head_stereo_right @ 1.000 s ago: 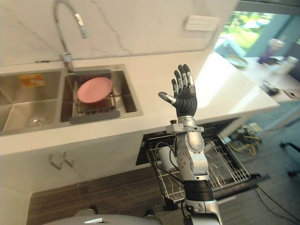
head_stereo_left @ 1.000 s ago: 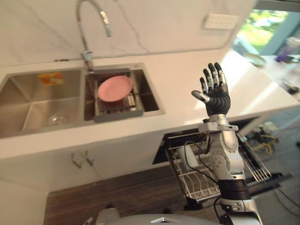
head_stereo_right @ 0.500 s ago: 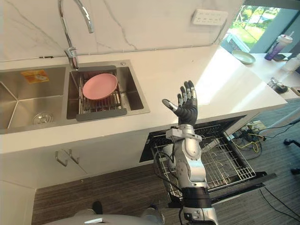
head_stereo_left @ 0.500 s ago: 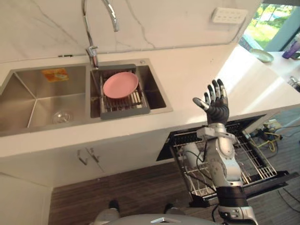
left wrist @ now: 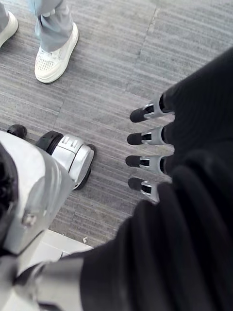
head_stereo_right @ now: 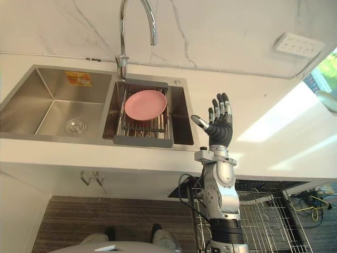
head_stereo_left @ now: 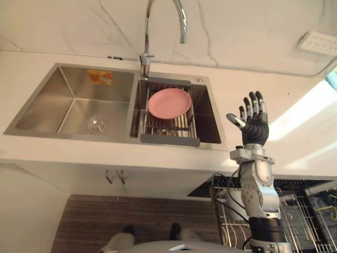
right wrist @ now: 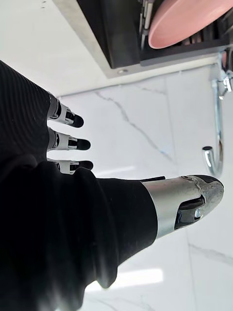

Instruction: Walk over to the sink, pick up the cup, carry it to the dishwasher, place the cup inside the dishwasher, then close the dishwasher door

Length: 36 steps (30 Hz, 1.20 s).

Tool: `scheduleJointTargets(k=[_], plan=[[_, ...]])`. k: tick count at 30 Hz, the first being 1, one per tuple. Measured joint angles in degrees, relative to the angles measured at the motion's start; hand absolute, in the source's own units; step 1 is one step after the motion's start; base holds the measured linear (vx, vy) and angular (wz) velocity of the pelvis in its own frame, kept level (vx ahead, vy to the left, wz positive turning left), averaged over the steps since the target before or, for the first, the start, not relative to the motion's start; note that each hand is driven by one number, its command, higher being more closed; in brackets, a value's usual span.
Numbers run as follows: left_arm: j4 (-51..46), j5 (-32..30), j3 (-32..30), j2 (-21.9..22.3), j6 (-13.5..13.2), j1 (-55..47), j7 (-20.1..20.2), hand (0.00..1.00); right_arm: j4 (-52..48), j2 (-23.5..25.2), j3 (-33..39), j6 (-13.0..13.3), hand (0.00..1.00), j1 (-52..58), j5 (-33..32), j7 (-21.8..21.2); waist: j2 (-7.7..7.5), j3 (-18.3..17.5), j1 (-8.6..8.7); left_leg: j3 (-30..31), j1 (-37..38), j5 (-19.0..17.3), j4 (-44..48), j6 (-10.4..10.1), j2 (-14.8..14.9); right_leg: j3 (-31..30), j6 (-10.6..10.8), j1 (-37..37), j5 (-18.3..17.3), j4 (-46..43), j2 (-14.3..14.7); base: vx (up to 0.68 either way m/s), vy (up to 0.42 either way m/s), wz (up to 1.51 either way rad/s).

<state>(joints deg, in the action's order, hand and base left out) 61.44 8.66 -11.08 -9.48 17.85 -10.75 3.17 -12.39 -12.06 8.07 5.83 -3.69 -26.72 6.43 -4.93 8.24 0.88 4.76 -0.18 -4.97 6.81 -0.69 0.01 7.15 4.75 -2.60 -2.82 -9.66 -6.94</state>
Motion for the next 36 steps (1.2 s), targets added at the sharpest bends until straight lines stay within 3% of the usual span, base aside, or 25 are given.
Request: scheduleJointTargets(k=[9,14,19,22,23,25,27,28,29,30,32,36], plan=[[-0.1,0.0,0.5,0.5,-0.5,-0.3,-3.9,0.00,0.1,0.5,1.0,0.3,0.00,2.3,0.2,0.3,-0.05,-0.7,-0.84,0.3,1.5,1.1,-3.6,0.1,-0.3,2.0,0.6,3.1,0.4,3.5,-0.4,0.02,0.001,0.10],[-0.3,0.0,1.2,0.5,-0.8,-0.7,-4.2,0.00,0.4,0.5,1.0,0.3,0.00,4.0,10.6,-0.3,0.22,-1.9,-0.77,-1.1,3.3,2.1,-6.0,0.2,-0.7,3.2,1.1,5.1,0.7,5.0,-1.3,0.03,0.033,0.11],[-2.0,-0.6,2.2,0.3,0.2,-0.7,-2.0,0.00,2.6,0.0,0.5,-0.2,0.00,2.8,16.1,-2.6,0.43,-2.1,-0.39,-4.1,3.3,2.3,-5.2,0.1,-0.8,4.9,1.7,6.6,0.3,4.9,-1.9,0.00,0.024,0.22],[-2.3,0.2,2.3,0.5,1.0,-0.2,-1.6,0.00,4.6,-1.2,-1.2,-1.7,0.00,0.6,16.1,-2.5,1.35,-2.0,-0.49,-5.0,0.7,-0.4,0.6,0.3,-0.7,5.5,1.4,6.6,-1.1,3.3,-1.9,-0.04,0.009,0.21],[-2.3,0.8,2.2,0.9,0.8,-0.1,-1.7,0.00,4.6,-2.3,-1.2,-2.4,0.00,0.6,16.0,-2.2,2.60,-1.8,-0.94,-5.1,-2.0,-3.3,6.4,0.4,0.1,5.8,0.8,6.7,-2.7,2.2,-1.2,-0.08,0.004,0.21],[-2.0,4.0,2.1,1.6,-0.5,-0.4,-3.2,0.00,4.6,-3.1,-1.4,-3.2,0.00,0.6,15.8,-1.5,4.36,-1.4,-1.20,-7.7,-4.7,-5.0,15.3,-0.1,2.2,5.6,0.0,7.4,-4.6,0.9,-0.4,-0.06,0.011,0.30],[-2.2,7.5,2.0,2.2,-0.8,-0.8,-4.5,0.00,4.7,-3.3,-1.3,-3.9,0.00,0.6,15.6,0.0,5.29,-0.6,-1.42,-9.4,-8.1,-4.3,24.1,-2.3,3.6,5.6,0.0,8.3,-5.5,-0.1,-0.2,-0.09,0.029,0.17],[-2.3,7.6,1.7,2.3,-0.8,-1.3,-4.1,0.00,4.7,-2.9,-1.3,-4.2,0.00,0.7,15.4,0.8,4.30,0.1,-1.89,-9.6,-9.8,-2.4,26.6,-4.2,3.2,5.3,-0.4,8.9,-5.4,0.0,-1.2,-0.08,0.006,-0.05],[-2.3,7.3,1.6,2.4,-0.8,-1.5,-3.8,0.00,4.7,-2.8,-1.3,-4.2,0.00,0.6,15.3,1.3,4.40,0.1,-2.11,-9.6,-9.7,-2.4,26.2,-4.0,3.0,5.1,-0.4,8.9,-5.4,-0.1,-1.7,-0.04,0.030,-0.16],[-2.3,6.3,1.5,3.4,-0.7,-3.1,-2.8,0.00,4.7,-2.7,-1.1,-4.2,0.00,0.7,15.5,3.0,6.31,0.0,-2.17,-8.3,-8.1,-0.6,18.0,-3.4,3.4,4.7,0.0,8.3,-5.6,-0.4,-1.3,-0.04,0.064,-0.17],[-2.3,5.1,0.9,4.4,-0.8,-4.1,-2.6,0.00,5.1,-2.7,-1.2,-4.4,0.00,0.8,15.7,4.1,7.31,0.1,-2.20,-7.7,-6.0,-2.2,13.7,-2.1,3.3,4.1,0.6,7.8,-6.0,-0.9,-1.1,-0.03,0.089,-0.18],[-1.7,4.6,-0.1,3.6,-0.4,-4.4,-2.8,0.00,5.5,-2.0,-3.0,-5.2,0.00,0.8,15.7,5.3,5.41,0.1,-1.88,-9.5,-3.6,0.4,5.2,-0.3,0.4,2.6,1.6,6.3,-4.9,-0.4,-3.3,0.04,0.080,-0.06]])
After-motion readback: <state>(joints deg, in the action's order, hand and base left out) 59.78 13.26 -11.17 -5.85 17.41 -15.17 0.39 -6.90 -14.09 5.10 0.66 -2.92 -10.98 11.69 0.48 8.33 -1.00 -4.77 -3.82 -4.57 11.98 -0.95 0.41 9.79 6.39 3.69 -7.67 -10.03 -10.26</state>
